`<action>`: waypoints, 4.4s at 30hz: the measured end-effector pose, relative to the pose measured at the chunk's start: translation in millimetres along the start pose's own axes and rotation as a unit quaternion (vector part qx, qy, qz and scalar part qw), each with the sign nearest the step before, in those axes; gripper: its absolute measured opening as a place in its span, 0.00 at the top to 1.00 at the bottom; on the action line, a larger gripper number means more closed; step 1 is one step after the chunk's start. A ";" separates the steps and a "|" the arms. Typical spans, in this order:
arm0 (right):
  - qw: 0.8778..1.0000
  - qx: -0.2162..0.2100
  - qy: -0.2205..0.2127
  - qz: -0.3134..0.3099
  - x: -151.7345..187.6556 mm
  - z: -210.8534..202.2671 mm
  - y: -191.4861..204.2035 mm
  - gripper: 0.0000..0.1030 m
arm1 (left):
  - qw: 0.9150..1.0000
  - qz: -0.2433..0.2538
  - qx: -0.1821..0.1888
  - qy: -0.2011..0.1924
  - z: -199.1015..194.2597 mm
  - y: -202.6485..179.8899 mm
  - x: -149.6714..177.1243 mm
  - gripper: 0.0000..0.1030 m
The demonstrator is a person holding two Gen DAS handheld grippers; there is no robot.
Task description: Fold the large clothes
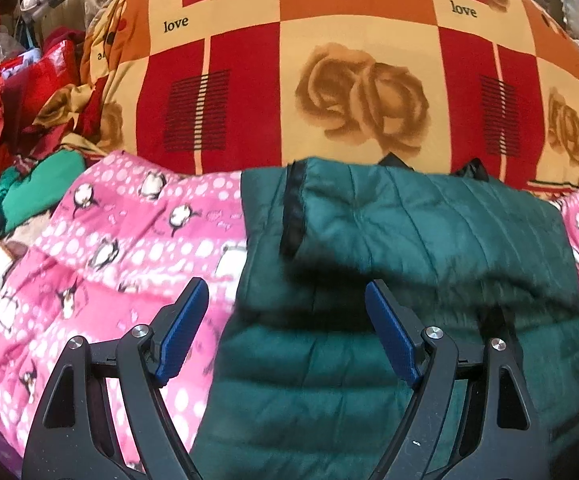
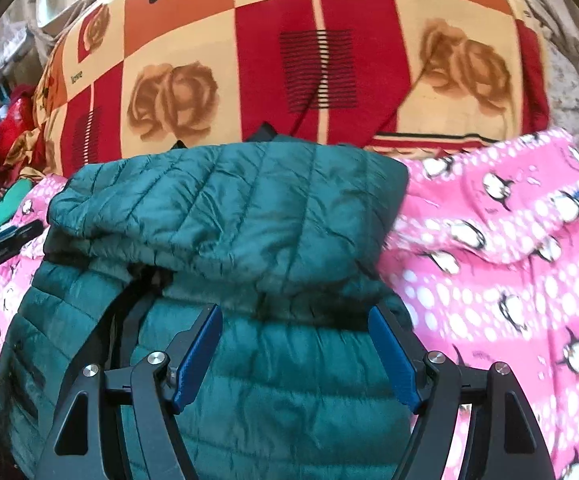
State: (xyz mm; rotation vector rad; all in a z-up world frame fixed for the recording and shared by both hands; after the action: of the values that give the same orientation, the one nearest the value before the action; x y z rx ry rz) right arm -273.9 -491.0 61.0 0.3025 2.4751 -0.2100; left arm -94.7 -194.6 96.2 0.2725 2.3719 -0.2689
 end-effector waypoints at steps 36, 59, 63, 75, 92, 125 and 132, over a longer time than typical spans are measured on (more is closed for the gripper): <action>0.998 0.062 0.015 0.031 54.3 -34.7 -22.8 0.29 | 0.998 -0.037 0.018 0.046 -56.6 79.1 69.9 0.21; 0.997 0.071 0.015 0.029 71.0 -51.6 -25.1 0.29 | 0.997 -0.038 0.035 0.066 -77.8 90.8 95.1 0.21; 0.997 0.073 0.016 0.029 74.1 -55.2 -24.9 0.29 | 0.996 -0.038 0.038 0.067 -80.9 92.8 98.6 0.21; 0.997 0.075 0.024 0.017 88.8 -64.6 -22.9 0.29 | 0.994 -0.025 0.053 0.090 -92.1 94.0 116.9 0.21; 0.996 -0.032 0.079 0.009 152.6 -87.9 -13.3 0.29 | 0.978 -0.063 0.110 0.166 -95.5 118.1 149.2 0.21; 0.969 -0.210 0.124 -0.036 202.0 -96.2 29.2 0.43 | 0.959 -0.051 0.133 0.246 -77.7 107.8 171.7 0.36; 0.973 -0.203 0.100 -0.042 203.4 -94.7 25.3 0.74 | 0.968 -0.046 0.117 0.219 -86.4 113.8 168.5 0.78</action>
State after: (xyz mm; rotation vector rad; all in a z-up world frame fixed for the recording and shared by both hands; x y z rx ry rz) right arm -479.2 -412.0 10.1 0.0454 2.6562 0.3074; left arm -240.3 -42.5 29.2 0.3640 2.7946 -0.5855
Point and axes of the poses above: each gripper's, at about its wrist camera, not at the fingertips, and z roughly the way its jaws point, y to its left, x to its underside, the point moved 4 cm from there along z, roughly the way its jaws point, and after that the axes turned 12 degrees about -z, right-handed, at the moved point
